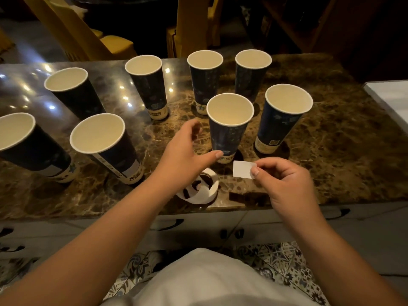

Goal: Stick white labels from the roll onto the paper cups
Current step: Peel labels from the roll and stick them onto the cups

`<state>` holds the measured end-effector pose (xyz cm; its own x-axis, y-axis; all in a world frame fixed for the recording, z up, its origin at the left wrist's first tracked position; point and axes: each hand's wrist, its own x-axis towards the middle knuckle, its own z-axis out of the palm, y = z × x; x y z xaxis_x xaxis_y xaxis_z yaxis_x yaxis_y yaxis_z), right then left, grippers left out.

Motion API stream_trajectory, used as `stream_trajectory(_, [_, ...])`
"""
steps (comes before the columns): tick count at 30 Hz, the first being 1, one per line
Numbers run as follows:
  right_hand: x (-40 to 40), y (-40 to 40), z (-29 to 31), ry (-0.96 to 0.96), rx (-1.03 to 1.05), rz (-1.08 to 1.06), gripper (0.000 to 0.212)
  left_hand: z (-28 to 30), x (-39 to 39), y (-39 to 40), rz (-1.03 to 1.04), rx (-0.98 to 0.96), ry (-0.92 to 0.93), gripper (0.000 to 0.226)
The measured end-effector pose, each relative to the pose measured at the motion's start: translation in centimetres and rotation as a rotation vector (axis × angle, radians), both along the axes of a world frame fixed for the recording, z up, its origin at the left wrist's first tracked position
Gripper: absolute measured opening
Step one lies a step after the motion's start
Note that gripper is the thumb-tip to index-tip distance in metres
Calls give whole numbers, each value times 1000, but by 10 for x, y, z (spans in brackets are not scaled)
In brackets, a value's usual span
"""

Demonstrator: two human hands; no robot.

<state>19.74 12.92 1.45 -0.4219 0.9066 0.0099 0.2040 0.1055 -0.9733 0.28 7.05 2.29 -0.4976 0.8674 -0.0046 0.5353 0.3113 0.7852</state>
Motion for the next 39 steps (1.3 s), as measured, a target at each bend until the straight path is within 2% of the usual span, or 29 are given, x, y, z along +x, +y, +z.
stream_trajectory(3, [0, 4, -2, 6, -13, -25, 22, -12, -8, 31, -64, -40, -72, 109])
stream_trajectory(6, [2, 7, -3, -13, -26, -45, 20, -19, -10, 48, -149, 28, -196, 112])
stream_trajectory(8, [3, 10, -4, -5, -34, -60, 20, -20, -11, 54, -172, 39, -211, 104])
stream_trajectory(12, [5, 13, -2, 21, -35, -73, 19, -12, -12, 54, -142, 113, -223, 74])
stream_trajectory(16, [3, 16, 11, 87, -38, -73, 13, 12, -9, 40, -90, 211, -404, 54])
stream_trajectory(20, [-4, 13, 26, 141, -38, -19, 15, 21, -2, 22, -100, 152, -649, 61])
stream_trajectory(27, [-22, 5, 33, 188, -41, 68, 19, 14, 7, 4, -46, 29, -784, 47])
stream_trajectory(31, [-28, 2, 33, 200, -63, 87, 17, 15, 8, -3, -21, 59, -894, 44])
stream_trajectory(35, [-32, -2, 34, 179, -48, 116, 16, 13, 8, -11, -33, 76, -919, 58])
stream_trajectory(39, [-32, -5, 33, 184, -27, 142, 16, 7, 7, -18, -112, 78, -794, 71])
